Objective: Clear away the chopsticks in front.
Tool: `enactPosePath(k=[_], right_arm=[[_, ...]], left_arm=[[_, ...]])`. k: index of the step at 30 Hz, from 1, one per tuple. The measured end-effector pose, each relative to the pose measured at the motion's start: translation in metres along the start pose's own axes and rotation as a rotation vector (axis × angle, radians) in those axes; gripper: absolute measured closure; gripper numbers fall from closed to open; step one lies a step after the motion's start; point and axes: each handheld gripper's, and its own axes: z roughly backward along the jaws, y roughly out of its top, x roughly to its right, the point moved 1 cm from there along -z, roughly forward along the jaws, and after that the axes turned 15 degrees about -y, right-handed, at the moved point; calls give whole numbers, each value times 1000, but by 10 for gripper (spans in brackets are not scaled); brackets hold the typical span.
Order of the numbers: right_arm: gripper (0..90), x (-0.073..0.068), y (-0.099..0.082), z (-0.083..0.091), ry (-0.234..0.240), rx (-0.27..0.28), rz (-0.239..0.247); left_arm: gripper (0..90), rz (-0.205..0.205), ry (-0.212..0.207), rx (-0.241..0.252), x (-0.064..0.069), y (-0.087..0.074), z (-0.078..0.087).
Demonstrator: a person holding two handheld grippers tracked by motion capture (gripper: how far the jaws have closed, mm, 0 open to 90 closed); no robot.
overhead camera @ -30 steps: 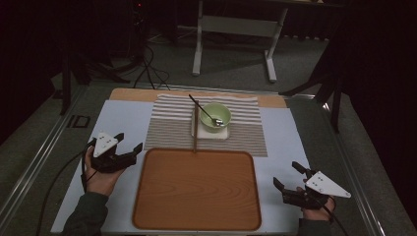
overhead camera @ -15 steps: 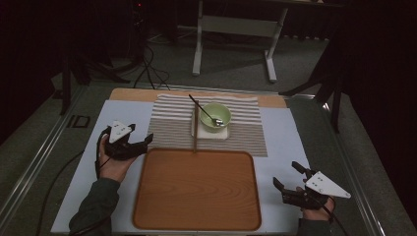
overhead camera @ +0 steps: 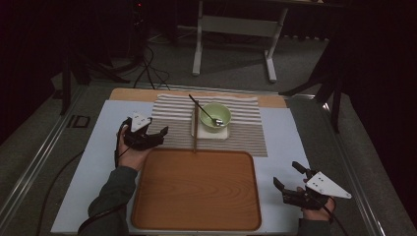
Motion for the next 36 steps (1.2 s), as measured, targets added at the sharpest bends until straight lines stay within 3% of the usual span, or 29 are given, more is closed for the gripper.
enactPosePath(k=[20,31,36], right_arm=[[136,0,0,1,1,7,-2],[136,-2,1,0,7,11,-1],[136,-1,1,1,5,13,-4]], left_arm=[[401,22,-14,-23,6,11,-51],[420,42,-17,-33,7,6,-76],[433,41,-25,-62,9,4,-88]])
